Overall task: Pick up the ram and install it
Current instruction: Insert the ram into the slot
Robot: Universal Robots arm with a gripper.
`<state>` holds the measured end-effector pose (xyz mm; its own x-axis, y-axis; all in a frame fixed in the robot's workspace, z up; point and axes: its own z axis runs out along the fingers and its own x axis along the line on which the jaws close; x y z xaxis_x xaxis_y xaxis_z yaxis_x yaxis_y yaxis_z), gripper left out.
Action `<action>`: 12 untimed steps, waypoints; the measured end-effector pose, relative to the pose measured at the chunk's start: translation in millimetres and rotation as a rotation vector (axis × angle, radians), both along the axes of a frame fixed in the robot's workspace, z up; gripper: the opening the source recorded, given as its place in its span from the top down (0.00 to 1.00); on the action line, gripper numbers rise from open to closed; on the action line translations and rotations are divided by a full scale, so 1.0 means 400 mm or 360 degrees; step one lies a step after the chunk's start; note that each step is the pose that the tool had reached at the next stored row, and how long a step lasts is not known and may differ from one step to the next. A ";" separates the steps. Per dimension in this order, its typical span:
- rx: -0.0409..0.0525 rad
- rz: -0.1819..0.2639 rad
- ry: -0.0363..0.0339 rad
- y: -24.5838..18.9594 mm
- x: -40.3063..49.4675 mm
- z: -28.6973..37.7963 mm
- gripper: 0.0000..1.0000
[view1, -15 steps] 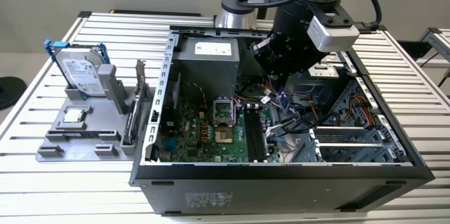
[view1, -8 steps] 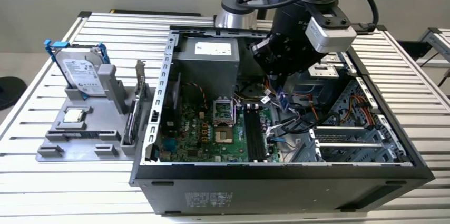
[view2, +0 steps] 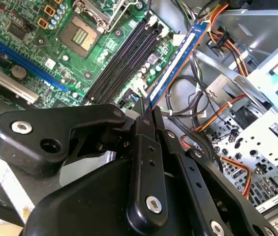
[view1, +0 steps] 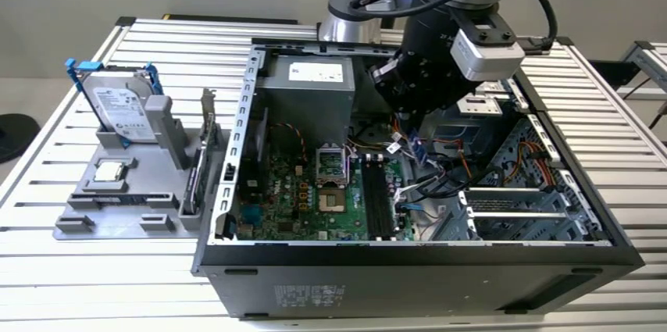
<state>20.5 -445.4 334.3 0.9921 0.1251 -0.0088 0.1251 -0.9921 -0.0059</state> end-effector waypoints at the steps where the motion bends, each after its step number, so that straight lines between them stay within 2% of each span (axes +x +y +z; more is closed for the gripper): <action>1: 0.0000 0.0000 0.0000 0.000 0.000 -0.001 1.00; 12: -0.0001 0.0000 0.0000 0.002 0.000 -0.017 1.00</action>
<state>20.5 -444.5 327.6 0.9921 0.1250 -0.0089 0.1249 -0.9922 -0.0049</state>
